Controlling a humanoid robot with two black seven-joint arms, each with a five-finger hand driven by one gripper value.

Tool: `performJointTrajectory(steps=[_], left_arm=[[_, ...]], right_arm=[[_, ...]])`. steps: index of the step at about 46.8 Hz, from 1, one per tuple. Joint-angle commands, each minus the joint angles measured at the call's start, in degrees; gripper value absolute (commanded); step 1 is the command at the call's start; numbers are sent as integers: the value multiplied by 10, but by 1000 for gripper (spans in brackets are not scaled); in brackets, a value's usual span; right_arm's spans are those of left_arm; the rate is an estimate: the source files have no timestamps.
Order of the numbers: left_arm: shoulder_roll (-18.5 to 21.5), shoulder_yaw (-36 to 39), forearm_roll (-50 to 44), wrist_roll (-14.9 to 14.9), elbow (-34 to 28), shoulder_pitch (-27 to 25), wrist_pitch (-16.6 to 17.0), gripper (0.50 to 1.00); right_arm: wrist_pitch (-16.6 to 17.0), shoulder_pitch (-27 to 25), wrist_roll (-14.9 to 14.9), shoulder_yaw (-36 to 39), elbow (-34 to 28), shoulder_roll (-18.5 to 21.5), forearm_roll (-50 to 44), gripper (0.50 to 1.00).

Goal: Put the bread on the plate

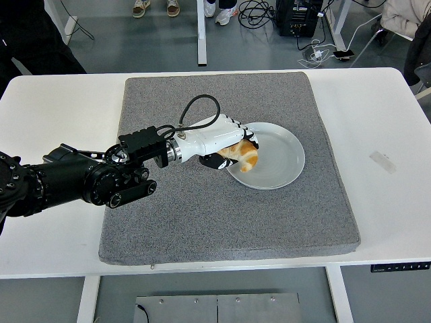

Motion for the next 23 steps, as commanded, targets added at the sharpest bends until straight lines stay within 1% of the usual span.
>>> performJointTrajectory(steps=[1,9,15,17,19,20,23], left_arm=[[0,-4,-1,0,0,0,0,500],[0,-6,-2,0,0,3,0,500],[0,-22,-1,0,0,9,0,501],[0,-23,-1,0,0,11,0,546],[0,-24,-1,0,0,12,0,605],[0,-24,-1,0,0,13,0,626],[0,-25,-1,0,0,14,0,667]], right_arm=[[0,0,0,0,0,0,0,1000],[-1,0,0,0,0,0,0,1000],[-1,0,0,1,0,0,0,1000],[-1,0,0,0,0,0,0,1000],[-1,0,0,0,0,0,0,1000],[0,0,0,0,0,0,0,1000],[-1,0,0,1,0,0,0,1000]])
